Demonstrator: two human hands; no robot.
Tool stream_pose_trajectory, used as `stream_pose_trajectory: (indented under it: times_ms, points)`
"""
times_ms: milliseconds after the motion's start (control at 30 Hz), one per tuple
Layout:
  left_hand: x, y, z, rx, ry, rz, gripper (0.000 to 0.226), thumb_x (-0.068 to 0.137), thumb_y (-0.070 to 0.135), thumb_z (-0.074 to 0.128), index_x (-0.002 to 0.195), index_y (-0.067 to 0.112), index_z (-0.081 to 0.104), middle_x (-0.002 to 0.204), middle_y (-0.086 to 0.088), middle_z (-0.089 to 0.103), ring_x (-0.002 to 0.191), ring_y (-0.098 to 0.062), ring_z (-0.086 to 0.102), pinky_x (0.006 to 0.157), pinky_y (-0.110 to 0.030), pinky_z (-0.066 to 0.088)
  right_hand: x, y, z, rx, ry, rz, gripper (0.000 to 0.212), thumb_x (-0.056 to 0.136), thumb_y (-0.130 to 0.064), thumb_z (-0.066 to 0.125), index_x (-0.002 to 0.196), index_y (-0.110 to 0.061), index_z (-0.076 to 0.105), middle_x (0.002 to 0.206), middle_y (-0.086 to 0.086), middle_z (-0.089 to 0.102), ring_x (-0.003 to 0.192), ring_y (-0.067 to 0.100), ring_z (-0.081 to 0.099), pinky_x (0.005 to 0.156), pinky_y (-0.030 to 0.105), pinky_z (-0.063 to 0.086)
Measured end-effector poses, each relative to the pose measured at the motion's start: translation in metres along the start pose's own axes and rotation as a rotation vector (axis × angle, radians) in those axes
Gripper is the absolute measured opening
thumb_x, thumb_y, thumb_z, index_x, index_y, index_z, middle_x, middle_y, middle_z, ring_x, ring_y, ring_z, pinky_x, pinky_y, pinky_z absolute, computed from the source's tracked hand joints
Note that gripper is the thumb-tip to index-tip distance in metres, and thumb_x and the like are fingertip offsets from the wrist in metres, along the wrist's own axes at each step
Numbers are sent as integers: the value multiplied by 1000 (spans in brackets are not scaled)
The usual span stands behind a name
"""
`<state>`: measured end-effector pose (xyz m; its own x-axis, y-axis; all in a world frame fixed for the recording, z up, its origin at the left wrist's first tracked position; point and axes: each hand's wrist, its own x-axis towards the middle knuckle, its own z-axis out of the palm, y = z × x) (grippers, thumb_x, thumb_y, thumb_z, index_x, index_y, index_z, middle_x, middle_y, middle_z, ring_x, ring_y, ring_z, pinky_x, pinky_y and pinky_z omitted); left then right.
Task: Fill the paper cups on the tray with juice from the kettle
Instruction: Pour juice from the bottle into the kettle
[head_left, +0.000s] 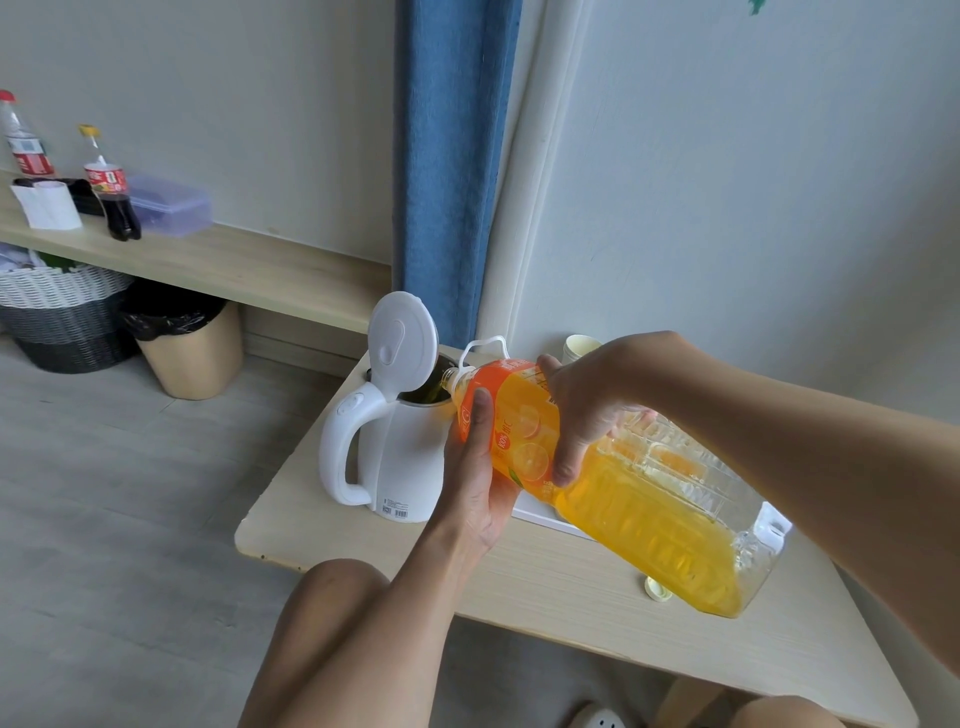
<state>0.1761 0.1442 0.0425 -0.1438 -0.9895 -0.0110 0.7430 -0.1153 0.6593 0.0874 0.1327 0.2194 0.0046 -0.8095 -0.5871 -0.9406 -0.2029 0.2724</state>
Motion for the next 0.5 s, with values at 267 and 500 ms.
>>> stream_pose_trajectory:
  times_ms: [267,500]
  points:
    - [-1,-2,-2,-18,5,-7,89,85,62,71,156,19,40,146,-22,57,133,-44,57,107,-71,43,3,-2,-2,-21,5,9,139,56,-57,87,153,-28,-8,147,10,43,110,32,63,92,44,53]
    - [-1,-3,-2,-51,-12,-8,89,85,62,71,156,19,39,147,-22,56,134,-44,57,107,-72,43,-3,-4,-4,-31,3,13,135,60,-54,86,154,-26,-7,145,11,45,109,33,63,79,38,52]
